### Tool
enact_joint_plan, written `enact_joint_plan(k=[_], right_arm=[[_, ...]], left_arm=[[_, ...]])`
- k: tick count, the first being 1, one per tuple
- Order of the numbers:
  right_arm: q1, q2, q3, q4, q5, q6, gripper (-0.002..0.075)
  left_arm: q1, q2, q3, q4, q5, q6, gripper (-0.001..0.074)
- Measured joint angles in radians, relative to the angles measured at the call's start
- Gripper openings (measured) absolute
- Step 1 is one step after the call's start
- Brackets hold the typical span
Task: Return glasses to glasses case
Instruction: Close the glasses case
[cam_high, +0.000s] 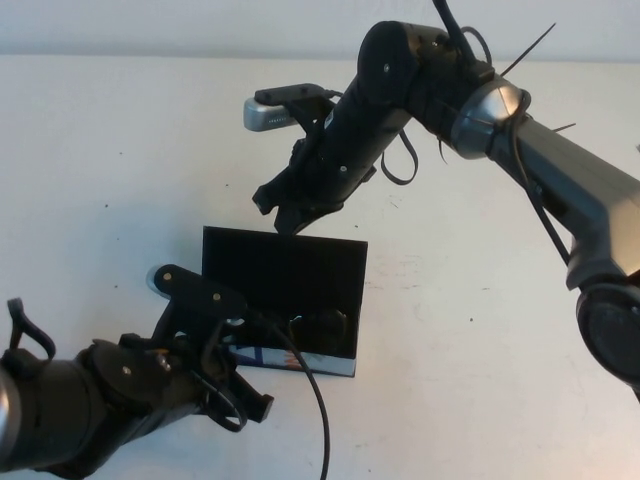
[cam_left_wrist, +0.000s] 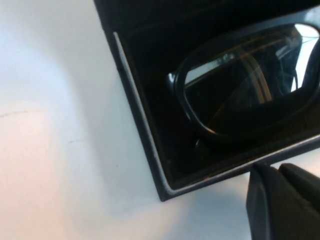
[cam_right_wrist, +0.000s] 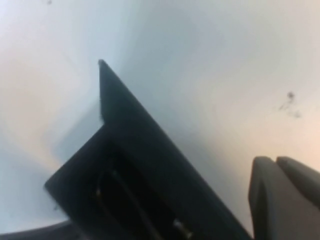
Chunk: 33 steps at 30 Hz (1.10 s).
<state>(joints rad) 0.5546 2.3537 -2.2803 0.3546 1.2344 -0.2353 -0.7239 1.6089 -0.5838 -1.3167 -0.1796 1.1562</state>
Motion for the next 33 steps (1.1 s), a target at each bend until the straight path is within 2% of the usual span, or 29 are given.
enact_joint_plan(k=[17, 25, 33], right_arm=[[0.019, -0.156, 0.224, 0.006, -0.002, 0.005, -0.0011], [0.066, -0.192, 0.351, 0.004, -0.004, 0.007, -0.0011], [0.076, -0.192, 0.391, 0.025, -0.006, 0.007, -0.0011]], left_arm=[[0.0, 0.0, 0.0, 0.0, -0.009, -0.002, -0.0001], [0.0, 0.0, 0.0, 0.0, -0.019, -0.002, -0.0001], [0.0, 0.0, 0.0, 0.0, -0.021, -0.002, -0.0001]])
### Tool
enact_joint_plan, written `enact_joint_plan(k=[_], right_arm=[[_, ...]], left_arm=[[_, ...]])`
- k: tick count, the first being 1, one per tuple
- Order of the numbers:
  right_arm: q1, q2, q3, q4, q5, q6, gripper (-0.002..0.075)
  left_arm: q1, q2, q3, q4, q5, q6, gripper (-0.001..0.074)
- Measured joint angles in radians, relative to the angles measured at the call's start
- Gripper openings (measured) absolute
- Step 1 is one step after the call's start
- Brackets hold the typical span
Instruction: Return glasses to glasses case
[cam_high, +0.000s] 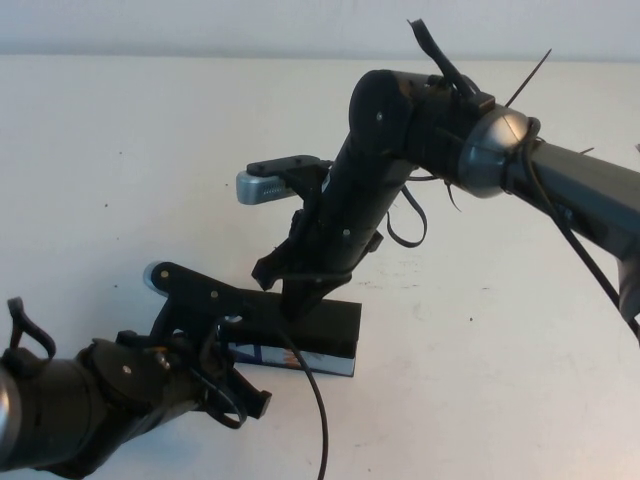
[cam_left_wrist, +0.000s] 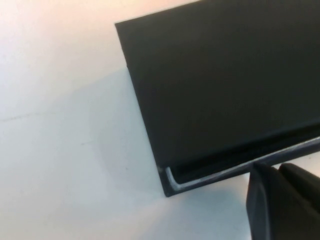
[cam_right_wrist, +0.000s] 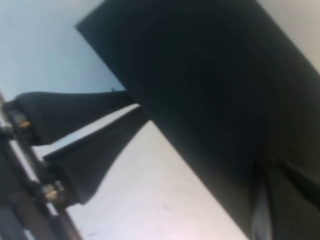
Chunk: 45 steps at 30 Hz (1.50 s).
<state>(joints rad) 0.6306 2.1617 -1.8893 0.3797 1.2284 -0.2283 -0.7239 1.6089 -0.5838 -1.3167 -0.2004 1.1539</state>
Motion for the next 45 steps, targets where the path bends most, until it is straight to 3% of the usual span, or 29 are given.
enact_joint_plan(k=[23, 36, 45], right_arm=[[0.0, -0.01, 0.102, 0.043, -0.007, 0.0, -0.0011], [0.0, -0.218, 0.093, -0.074, -0.008, 0.066, -0.0011], [0.0, -0.677, 0.416, -0.228, -0.014, 0.208, -0.0011]], left_arm=[[0.0, -0.043, 0.0, 0.0, 0.011, 0.0, -0.0001], [0.0, -0.442, 0.0, -0.002, 0.136, 0.057, -0.0001], [0.0, -1.009, 0.14, -0.061, -0.057, 0.09, -0.0001]])
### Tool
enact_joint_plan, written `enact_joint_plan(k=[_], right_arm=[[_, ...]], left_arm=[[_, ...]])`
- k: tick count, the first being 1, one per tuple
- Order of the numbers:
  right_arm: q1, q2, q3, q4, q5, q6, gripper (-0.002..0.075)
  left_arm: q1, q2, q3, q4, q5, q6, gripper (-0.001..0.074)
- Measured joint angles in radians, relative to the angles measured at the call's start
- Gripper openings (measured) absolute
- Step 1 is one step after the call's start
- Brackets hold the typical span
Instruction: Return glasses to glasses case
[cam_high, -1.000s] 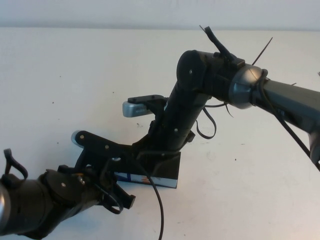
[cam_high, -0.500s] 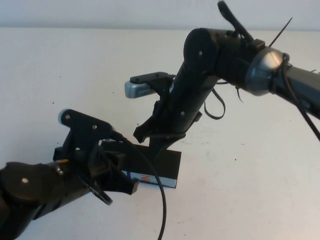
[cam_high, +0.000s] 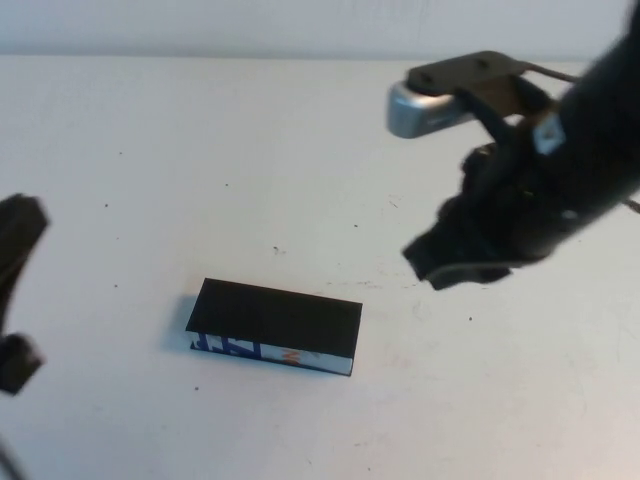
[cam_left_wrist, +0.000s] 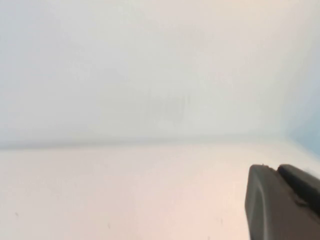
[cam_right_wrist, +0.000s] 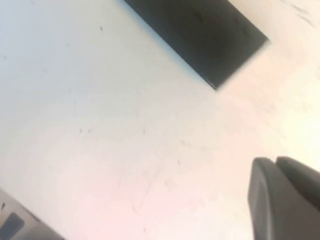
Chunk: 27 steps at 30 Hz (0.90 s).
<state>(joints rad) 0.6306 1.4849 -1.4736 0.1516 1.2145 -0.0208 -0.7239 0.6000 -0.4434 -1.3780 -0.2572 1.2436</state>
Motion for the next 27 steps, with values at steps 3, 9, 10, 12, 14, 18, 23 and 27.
enact_joint_plan(k=[3, 9, 10, 12, 14, 18, 23, 27], right_arm=[[0.0, -0.191, 0.143, -0.016, -0.05, 0.021, -0.0011], [0.0, -0.532, 0.411, -0.016, -0.175, 0.031, -0.0011], [0.0, -0.587, 0.453, -0.016, -0.196, 0.039, -0.0011], [0.0, -0.679, 0.528, -0.018, -0.245, 0.043, -0.0011], [0.0, -0.783, 0.61, -0.018, -0.315, 0.045, -0.0011], [0.0, -0.992, 0.815, -0.018, -0.548, 0.047, -0.0011], [0.0, -1.19, 1.113, -0.014, -0.936, 0.047, -0.0011], [0.0, -1.236, 1.282, -0.006, -1.15, 0.047, -0.0011]], left_arm=[[0.0, -0.205, 0.076, -0.074, -0.062, 0.003, -0.0001], [0.0, -0.514, 0.237, -0.155, -0.117, 0.077, -0.0001], [0.0, -0.544, 0.26, -0.156, -0.12, 0.095, -0.0001], [0.0, -0.582, 0.295, -0.158, -0.12, 0.12, -0.0001], [0.0, -0.597, 0.329, -0.158, -0.12, 0.13, -0.0001], [0.0, -0.597, 0.422, -0.162, -0.1, 0.138, -0.0001], [0.0, -0.597, 0.468, -0.226, -0.106, 0.191, -0.0001], [0.0, -0.597, 0.47, -0.254, -0.133, 0.219, -0.0001]])
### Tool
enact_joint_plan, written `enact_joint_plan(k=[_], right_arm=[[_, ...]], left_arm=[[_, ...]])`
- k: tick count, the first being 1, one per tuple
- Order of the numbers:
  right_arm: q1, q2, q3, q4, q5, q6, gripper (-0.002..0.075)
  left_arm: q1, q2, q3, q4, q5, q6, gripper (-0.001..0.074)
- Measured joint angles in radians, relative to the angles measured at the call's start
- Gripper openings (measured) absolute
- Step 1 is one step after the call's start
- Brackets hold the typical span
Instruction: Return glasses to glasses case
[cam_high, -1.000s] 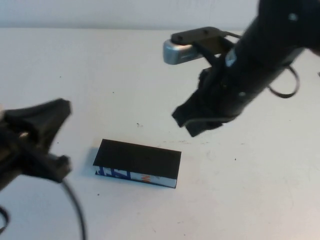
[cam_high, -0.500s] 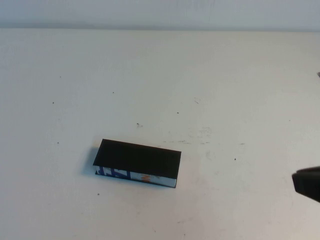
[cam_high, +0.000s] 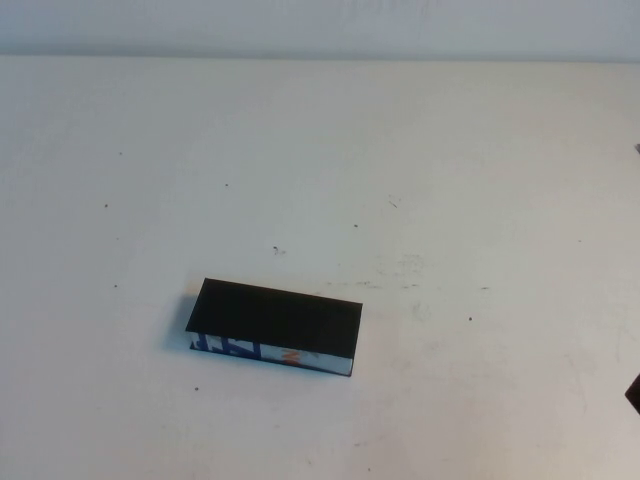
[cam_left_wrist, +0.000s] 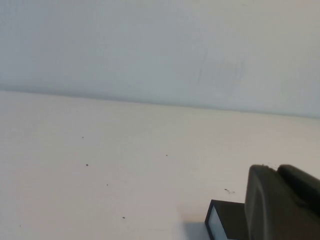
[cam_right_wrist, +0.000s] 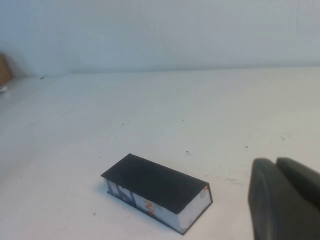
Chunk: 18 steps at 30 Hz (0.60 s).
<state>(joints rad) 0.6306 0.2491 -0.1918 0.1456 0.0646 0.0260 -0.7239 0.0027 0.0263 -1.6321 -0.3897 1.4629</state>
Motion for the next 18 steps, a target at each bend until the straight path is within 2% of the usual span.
enact_joint_plan(k=[3, 6, 18], right_arm=[[0.0, -0.003, 0.087, 0.008, -0.111, 0.0, -0.0011], [0.0, -0.003, 0.121, 0.01, -0.146, 0.0, -0.0011], [0.0, -0.004, 0.161, 0.012, -0.114, -0.026, -0.0011]], left_arm=[[0.0, 0.0, 0.0, -0.017, -0.011, 0.001, -0.0001], [0.0, 0.0, 0.0, -0.032, -0.016, 0.001, -0.0001], [0.0, 0.0, 0.0, -0.043, -0.019, 0.001, -0.0001]])
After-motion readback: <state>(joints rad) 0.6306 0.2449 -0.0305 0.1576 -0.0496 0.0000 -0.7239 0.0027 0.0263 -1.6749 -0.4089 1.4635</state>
